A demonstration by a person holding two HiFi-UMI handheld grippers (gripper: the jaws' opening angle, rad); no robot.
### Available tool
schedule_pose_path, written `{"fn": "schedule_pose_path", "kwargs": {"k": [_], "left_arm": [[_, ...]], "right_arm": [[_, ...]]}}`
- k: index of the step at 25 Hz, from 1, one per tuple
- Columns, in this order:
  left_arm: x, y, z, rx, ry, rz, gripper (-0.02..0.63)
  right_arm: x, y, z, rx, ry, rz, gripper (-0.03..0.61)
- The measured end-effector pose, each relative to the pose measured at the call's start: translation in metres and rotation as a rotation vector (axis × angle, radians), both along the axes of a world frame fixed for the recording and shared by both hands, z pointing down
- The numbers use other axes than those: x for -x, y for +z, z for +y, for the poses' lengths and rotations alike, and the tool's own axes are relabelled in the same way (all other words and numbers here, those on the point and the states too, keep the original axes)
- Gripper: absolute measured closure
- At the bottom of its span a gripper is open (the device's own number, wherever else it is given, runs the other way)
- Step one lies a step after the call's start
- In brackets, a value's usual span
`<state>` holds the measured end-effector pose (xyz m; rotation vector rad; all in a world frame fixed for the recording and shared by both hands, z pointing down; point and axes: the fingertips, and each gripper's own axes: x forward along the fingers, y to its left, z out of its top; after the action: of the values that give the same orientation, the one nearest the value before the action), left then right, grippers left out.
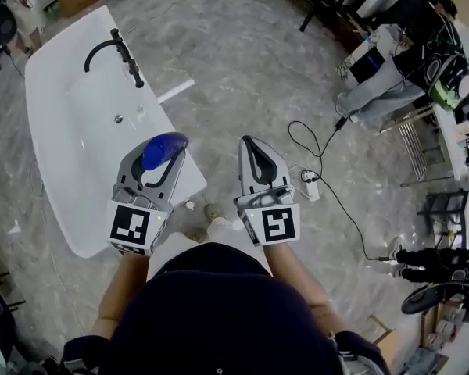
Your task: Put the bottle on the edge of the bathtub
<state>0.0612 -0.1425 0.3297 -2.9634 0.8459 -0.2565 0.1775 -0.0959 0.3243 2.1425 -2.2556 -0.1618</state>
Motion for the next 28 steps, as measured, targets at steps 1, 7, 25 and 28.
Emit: {"fn": "schedule_pose_path", "kwargs": {"k": [1,7,25,28], "left_arm": [[0.005,-0.001,-0.002,-0.004,-0.038,0.001,0.462],[0.031,-0.002,-0.009,-0.006,-0.207,-0.005,0.462],[0.071,0.004,-0.014,0.017,-0.509,-0.030,0.462],[0.075,0.005,-0.017,0.024,-0.518,-0.035,0.462]], "right_arm": [[0.002,-0.002,-0.005,-0.005,-0.033,0.001,0.578],[0.024,-0.004,-0.031,-0.025,-0.193,-0.006,0.578],[0.066,-0.001,-0.074,-0.025,-0.471,-0.046,0.578],[0.075,0.000,-0.077,-0.015,-0.484,-0.042,0.578]]}}
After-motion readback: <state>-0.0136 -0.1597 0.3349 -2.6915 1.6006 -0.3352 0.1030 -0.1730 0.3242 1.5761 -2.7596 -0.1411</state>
